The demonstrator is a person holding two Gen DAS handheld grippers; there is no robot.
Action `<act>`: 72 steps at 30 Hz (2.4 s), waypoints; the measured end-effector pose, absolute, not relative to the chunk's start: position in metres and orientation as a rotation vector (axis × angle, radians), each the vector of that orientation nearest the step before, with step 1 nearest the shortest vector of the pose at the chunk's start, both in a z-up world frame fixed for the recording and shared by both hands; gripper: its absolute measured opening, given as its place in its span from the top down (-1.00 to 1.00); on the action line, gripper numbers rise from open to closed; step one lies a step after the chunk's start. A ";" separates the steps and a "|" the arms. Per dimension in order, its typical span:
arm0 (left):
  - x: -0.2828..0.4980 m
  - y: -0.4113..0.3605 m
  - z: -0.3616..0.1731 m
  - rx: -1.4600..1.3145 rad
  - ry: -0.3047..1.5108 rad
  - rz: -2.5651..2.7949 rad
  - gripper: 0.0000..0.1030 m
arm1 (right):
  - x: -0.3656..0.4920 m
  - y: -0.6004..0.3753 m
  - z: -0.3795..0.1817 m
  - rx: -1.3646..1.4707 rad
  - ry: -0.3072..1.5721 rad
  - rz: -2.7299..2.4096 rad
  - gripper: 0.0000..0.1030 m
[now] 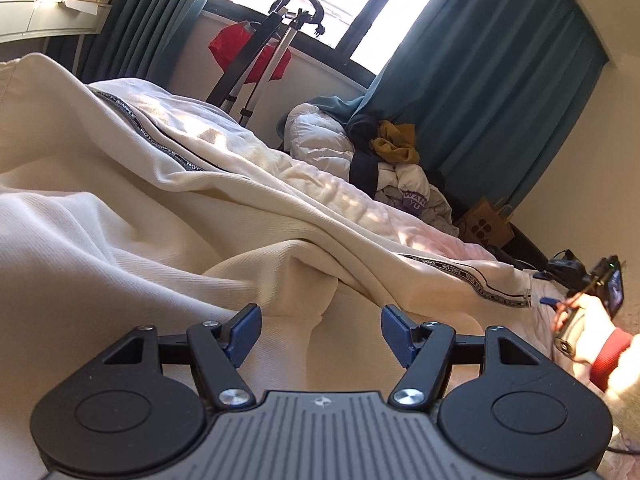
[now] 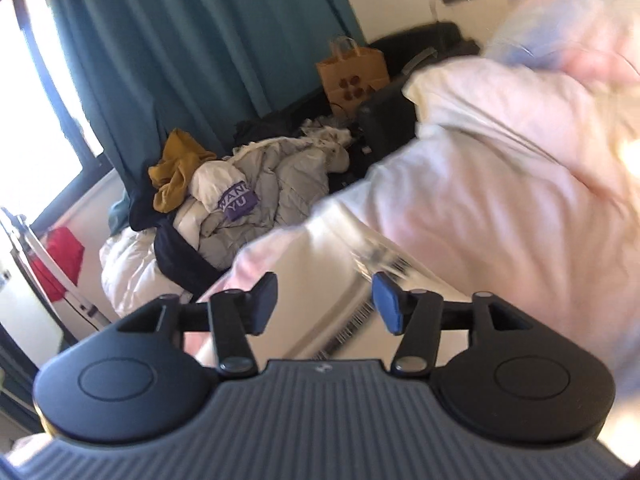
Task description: Fold clothes
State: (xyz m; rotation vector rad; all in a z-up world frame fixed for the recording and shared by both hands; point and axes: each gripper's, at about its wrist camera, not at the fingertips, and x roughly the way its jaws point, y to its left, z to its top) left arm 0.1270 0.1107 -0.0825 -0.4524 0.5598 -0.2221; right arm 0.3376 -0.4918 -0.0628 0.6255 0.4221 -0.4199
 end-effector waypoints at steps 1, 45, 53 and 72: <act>0.125 0.110 -0.080 -0.450 0.561 -0.221 -0.32 | 0.326 -0.494 -0.064 0.652 0.439 -0.432 -0.12; 0.110 0.113 -0.065 -0.492 0.554 -0.229 -0.35 | 0.157 -0.488 -0.103 0.833 0.447 -0.476 0.82; 0.086 0.122 -0.051 -0.532 0.543 -0.231 -0.36 | 0.077 -0.460 -0.076 0.879 0.431 -0.526 0.82; 0.008 0.150 -0.028 -0.580 0.572 -0.130 -0.39 | -0.033 -0.492 -0.107 1.278 0.328 -0.799 -0.06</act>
